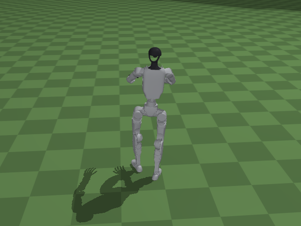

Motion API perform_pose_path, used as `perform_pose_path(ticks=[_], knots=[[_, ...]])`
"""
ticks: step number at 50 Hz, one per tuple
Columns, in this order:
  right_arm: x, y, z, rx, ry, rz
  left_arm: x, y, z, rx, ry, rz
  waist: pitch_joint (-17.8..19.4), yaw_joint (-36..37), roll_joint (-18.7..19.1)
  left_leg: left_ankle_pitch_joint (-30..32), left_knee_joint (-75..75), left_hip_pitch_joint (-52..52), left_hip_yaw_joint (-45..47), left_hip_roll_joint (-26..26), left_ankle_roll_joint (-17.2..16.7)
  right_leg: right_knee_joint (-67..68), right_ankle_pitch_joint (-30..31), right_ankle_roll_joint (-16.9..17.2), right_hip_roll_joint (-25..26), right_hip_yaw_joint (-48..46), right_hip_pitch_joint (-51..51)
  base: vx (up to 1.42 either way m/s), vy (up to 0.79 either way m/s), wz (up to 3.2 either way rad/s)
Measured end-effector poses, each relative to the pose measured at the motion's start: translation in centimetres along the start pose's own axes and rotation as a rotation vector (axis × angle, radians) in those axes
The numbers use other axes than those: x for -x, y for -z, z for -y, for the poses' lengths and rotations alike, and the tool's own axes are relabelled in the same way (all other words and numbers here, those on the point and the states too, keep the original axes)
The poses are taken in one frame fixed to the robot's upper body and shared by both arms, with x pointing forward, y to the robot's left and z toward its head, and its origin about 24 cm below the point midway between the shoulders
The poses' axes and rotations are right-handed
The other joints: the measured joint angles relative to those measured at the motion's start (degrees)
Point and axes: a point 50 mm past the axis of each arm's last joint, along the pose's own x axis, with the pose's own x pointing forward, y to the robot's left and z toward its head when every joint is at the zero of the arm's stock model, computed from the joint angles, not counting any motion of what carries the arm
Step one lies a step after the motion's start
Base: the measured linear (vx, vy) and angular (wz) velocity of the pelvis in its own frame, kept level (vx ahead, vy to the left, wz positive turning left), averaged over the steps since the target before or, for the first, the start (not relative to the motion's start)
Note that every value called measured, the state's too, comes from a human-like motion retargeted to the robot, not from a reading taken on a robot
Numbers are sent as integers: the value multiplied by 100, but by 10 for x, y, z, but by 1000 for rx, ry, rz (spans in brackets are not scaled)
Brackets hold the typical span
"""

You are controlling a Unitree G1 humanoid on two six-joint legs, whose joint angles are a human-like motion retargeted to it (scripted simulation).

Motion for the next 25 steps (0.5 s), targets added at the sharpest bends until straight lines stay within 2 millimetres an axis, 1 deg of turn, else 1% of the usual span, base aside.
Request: perform_pose_path(ticks=[2,5,7,8,9,11,13,15,17,20,22,23,25], knots=[[-3,-6,-2,-1,-2,19,2,3,2,0,8,2,-39,167,80,312,-780,-39,-66,-109,-167,38,-100,43,139,167,123,48,-4,-96],[-6,-13,-5,-4,-8,36,6,8,3,-8,16,5,-139,411,122,835,-1552,-179,11,-202,-441,-25,-208,135,278,408,335,50,-2,-95],[-7,-19,-8,-18,-11,50,9,12,5,-16,28,12,-239,543,117,946,-1655,-309,331,-152,-664,-142,-209,175,357,564,498,52,0,-81],[-7,-20,-10,-27,-10,54,11,14,6,-17,34,14,-271,579,120,925,-1590,-353,514,-108,-786,-357,-156,140,408,641,685,53,2,-69],[-8,-19,-9,-21,-6,47,11,17,3,-13,22,6,-273,656,104,974,-1691,-318,699,-141,-778,-417,-135,134,415,716,776,53,4,-72],[-10,-18,-6,-11,-1,33,11,24,-4,-10,-2,-9,-290,804,50,1079,-1850,-212,949,-207,-657,-347,-117,132,409,852,854,55,4,-71],[-10,-20,-8,-22,-6,30,14,31,-5,-27,3,-17,-395,882,-48,1057,-1726,-183,971,-180,-466,29,-109,187,390,940,768,58,6,-52],[-7,-19,-12,-35,-14,23,18,36,-5,-33,13,-21,-478,877,-126,923,-1522,-101,851,-138,-262,235,66,182,389,997,825,61,9,-21],[-3,-20,-19,-52,-31,20,22,41,-2,-45,33,-24,-590,824,-226,637,-1256,-61,749,-56,-61,1170,334,367,335,906,476,60,10,8],[5,-20,-29,-81,-62,15,29,43,6,-37,72,-22,-710,657,-252,163,-703,7,606,161,125,2631,1230,521,260,597,-55,58,11,37],[9,-15,-31,-79,-75,-1,30,41,6,-14,70,-31,-707,611,-249,7,-628,143,499,215,165,3722,1737,553,105,368,-569,51,11,39],[10,-13,-31,-77,-79,-8,30,40,6,-2,67,-36,-688,594,-251,-55,-608,211,443,231,153,4195,1848,527,3,252,-819,48,11,44],[12,-9,-30,-70,-82,-19,28,37,6,17,59,-45,-621,549,-251,-168,-543,335,313,257,54,4893,1735,389,-242,-11,-1238,46,10,53]])
